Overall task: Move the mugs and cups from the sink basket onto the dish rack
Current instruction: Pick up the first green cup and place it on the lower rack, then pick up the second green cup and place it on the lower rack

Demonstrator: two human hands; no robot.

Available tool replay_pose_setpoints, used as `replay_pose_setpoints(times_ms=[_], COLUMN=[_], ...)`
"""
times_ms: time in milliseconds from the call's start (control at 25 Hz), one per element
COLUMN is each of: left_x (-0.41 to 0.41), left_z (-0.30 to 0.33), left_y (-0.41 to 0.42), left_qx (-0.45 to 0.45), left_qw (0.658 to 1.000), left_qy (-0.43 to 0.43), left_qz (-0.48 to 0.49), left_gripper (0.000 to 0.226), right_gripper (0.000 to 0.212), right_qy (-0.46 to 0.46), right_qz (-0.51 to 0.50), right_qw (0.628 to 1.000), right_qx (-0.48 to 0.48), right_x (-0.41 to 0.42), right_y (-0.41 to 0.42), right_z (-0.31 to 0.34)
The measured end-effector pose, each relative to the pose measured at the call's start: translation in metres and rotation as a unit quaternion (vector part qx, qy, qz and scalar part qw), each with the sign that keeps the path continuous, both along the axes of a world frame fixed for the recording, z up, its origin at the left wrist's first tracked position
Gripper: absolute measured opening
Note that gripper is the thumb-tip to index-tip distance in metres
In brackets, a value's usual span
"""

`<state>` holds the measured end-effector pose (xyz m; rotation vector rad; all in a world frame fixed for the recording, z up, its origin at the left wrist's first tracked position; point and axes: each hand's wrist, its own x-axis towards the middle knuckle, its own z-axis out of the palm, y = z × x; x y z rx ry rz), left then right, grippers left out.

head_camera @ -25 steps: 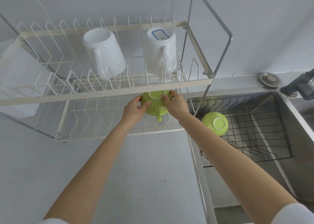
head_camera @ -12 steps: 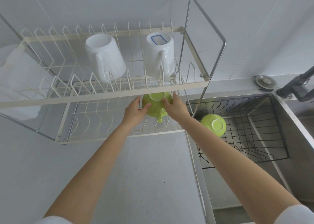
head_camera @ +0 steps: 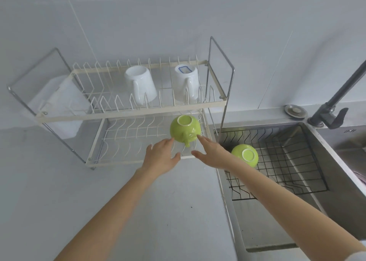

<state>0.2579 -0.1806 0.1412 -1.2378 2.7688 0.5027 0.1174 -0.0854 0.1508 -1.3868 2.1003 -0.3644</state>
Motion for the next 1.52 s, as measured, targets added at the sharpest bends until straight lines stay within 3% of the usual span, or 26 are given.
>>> replay_pose_setpoints(times_ms=[160,320,800,1120,1280,1520], left_x=[0.008,-0.002,-0.107,-0.172,-0.194,-0.227], left_z=[0.006,0.005,-0.008,-0.028,-0.036,-0.058], left_y=[0.031,0.066,0.152,0.165,0.161,0.133], left_qx=[-0.050,-0.055,0.001,0.016,0.031,0.096], left_qw=[0.997,0.996,0.995,0.994,0.992,0.990], left_qy=[-0.057,-0.053,-0.044,-0.084,-0.103,-0.099], left_qz=[-0.031,-0.050,-0.093,-0.073,-0.061,-0.030], left_gripper=[0.060,0.060,0.061,0.061,0.060,0.057], right_gripper=[0.061,0.060,0.057,0.060,0.058,0.057], right_qy=[0.049,0.069,0.062,0.052,0.004,-0.142], right_qz=[0.027,0.015,-0.028,-0.027,-0.053,-0.153], right_qw=[0.998,0.997,0.996,0.996,0.996,0.975], right_qx=[0.006,0.019,0.064,0.061,0.071,0.082], right_x=[0.000,-0.013,-0.108,-0.174,-0.194,-0.208], right_y=[0.040,0.079,0.168,0.185,0.182,0.156], right_z=[0.001,-0.003,-0.021,-0.045,-0.062,-0.092])
